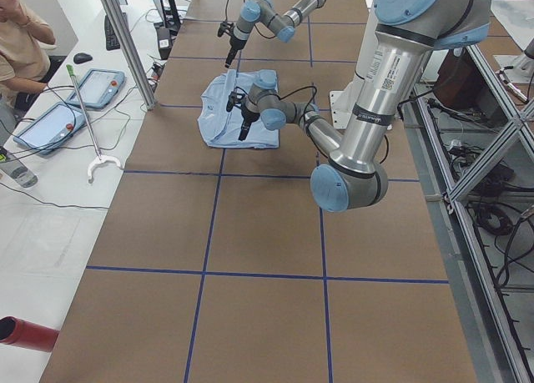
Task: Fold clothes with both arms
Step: 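Open both grippers and raise them off the folded shirt, then lower the left gripper onto the folded shirt's side edge nearest it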
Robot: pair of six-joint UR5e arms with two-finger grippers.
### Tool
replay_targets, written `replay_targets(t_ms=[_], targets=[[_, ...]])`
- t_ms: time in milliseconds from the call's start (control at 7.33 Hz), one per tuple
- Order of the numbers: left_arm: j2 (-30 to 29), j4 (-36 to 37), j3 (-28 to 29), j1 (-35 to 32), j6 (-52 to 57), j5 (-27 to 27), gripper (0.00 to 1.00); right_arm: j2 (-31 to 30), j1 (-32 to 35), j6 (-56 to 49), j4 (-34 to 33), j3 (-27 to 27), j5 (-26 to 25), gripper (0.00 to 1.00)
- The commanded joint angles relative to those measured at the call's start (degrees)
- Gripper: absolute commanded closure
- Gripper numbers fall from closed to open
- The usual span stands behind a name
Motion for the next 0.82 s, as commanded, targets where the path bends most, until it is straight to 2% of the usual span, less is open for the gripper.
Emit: replay_targets(t_ms=[0,137,273,683], targets=[[2.9,-1.7,-1.5,6.3,-6.4,3.6,0.12,-0.4,0.0,0.1,1.7,0.0,-0.1,0.0],[3.7,-1.7,-1.6,7.3,-7.4,4.3,0.31,-0.4,-0.1,0.1,1.7,0.0,-0.2,0.0],[4.0,-1.7,-1.6,7.5,-7.6,4.3,0.41,-0.4,-0.1,0.3,1.7,-0.1,-0.2,0.0],[4.1,-1.7,-1.8,8.0,-7.7,4.4,0.43,-0.4,-0.1,0.4,1.7,0.0,-0.2,0.0]])
